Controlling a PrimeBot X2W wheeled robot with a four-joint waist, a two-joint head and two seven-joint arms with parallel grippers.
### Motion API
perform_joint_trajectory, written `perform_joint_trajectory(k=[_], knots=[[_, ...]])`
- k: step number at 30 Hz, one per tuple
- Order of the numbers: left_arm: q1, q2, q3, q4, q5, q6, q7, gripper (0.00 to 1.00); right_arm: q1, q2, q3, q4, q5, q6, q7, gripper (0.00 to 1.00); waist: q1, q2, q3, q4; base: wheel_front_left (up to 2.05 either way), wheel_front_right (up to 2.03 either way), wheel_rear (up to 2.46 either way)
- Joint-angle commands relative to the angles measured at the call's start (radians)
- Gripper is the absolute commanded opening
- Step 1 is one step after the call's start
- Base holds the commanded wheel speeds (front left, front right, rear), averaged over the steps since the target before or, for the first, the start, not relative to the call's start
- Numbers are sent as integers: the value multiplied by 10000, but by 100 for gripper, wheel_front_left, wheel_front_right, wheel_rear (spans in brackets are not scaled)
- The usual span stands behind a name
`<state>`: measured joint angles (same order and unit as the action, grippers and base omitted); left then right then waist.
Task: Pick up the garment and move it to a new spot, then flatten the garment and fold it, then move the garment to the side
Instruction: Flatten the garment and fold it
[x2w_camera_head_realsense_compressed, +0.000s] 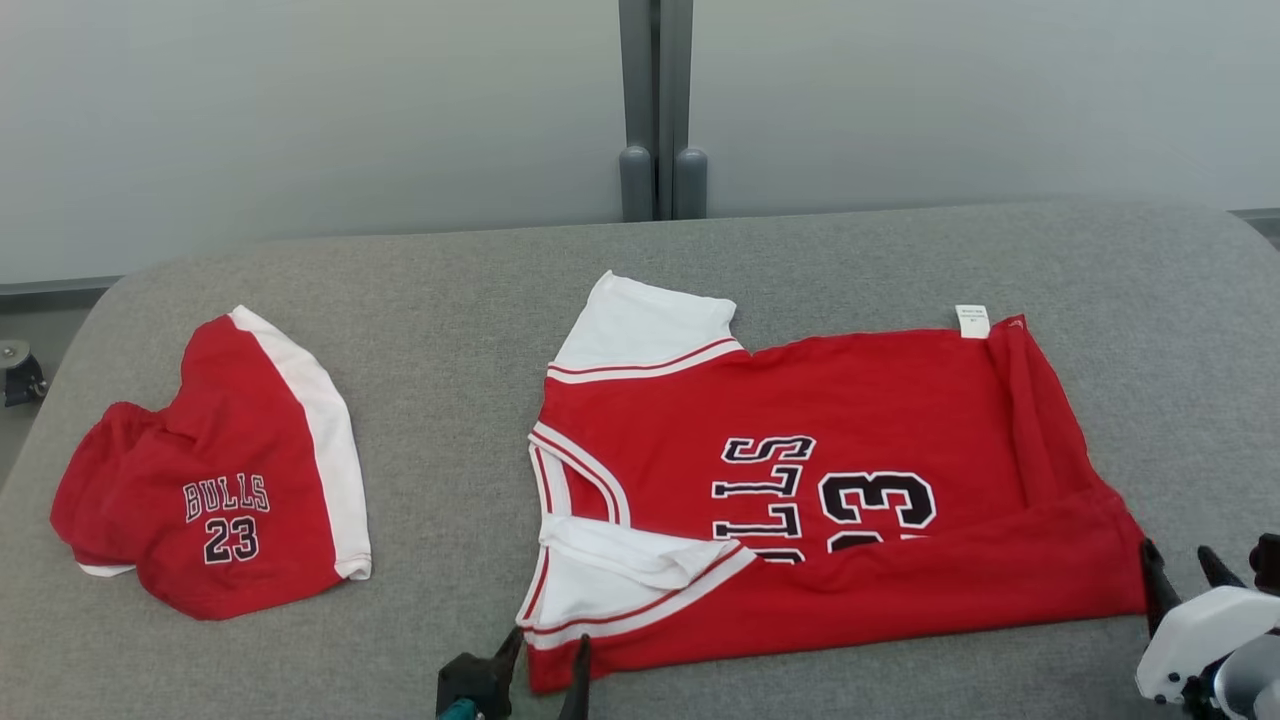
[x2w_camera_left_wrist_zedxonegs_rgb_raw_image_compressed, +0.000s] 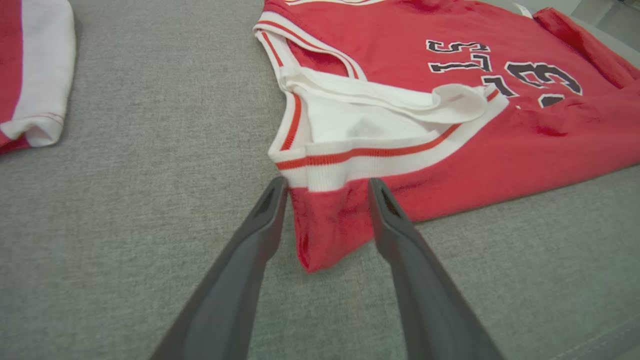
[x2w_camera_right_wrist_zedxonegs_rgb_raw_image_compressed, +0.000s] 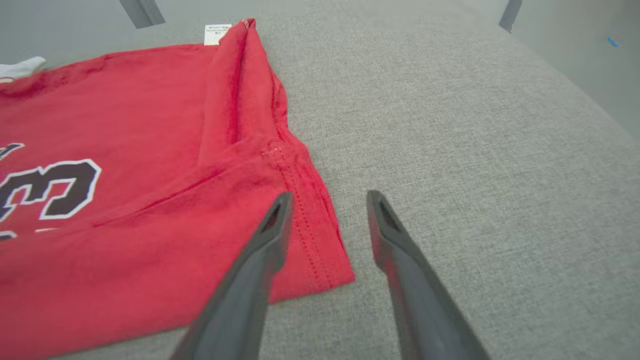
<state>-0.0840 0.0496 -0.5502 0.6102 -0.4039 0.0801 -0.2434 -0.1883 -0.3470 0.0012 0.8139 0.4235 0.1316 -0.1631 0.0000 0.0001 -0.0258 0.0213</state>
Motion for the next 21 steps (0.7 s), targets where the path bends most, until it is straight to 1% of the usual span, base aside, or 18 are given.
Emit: perform_joint_trajectory(k=[1,3,6,8,11,14,17,19,21], knots=[[-57,101,100,-124,-41,86,-57,100,81,52,-74,-254,33,-18,-174,100,0,-1,10,-19,0,0,0],[-200,131,282,-377,-87,170,-128,100,101,75,-220,-699,67,-18,-383,100,0,-1,28,-40,0,0,0],[-395,197,568,-1007,37,180,-208,100,120,129,-567,-1480,-61,-18,-712,100,0,-1,97,-90,0,0,0],[-508,200,927,-1705,109,191,-216,100,129,285,-621,-2087,-153,-17,-818,100,0,-1,174,-148,0,0,0],[-538,198,1489,-2708,324,219,-213,100,78,343,-651,-2918,-338,-18,-896,100,0,-1,349,-251,0,0,0],[-774,165,1911,-3307,551,125,-206,100,-198,453,-602,-3564,-495,-17,-804,100,0,-1,670,-404,0,0,0],[-1296,147,2084,-3304,767,36,-207,100,-585,480,-463,-3957,-624,-17,-544,100,0,-1,1087,-595,0,0,0],[-2167,213,2027,-2819,945,-92,-137,100,-1058,466,-166,-4251,-748,-17,-231,100,0,-1,1617,-807,0,0,0],[-2960,385,1961,-2357,1176,-102,175,100,-1479,460,19,-4409,-744,-17,-73,100,0,-1,1981,-951,0,0,0]])
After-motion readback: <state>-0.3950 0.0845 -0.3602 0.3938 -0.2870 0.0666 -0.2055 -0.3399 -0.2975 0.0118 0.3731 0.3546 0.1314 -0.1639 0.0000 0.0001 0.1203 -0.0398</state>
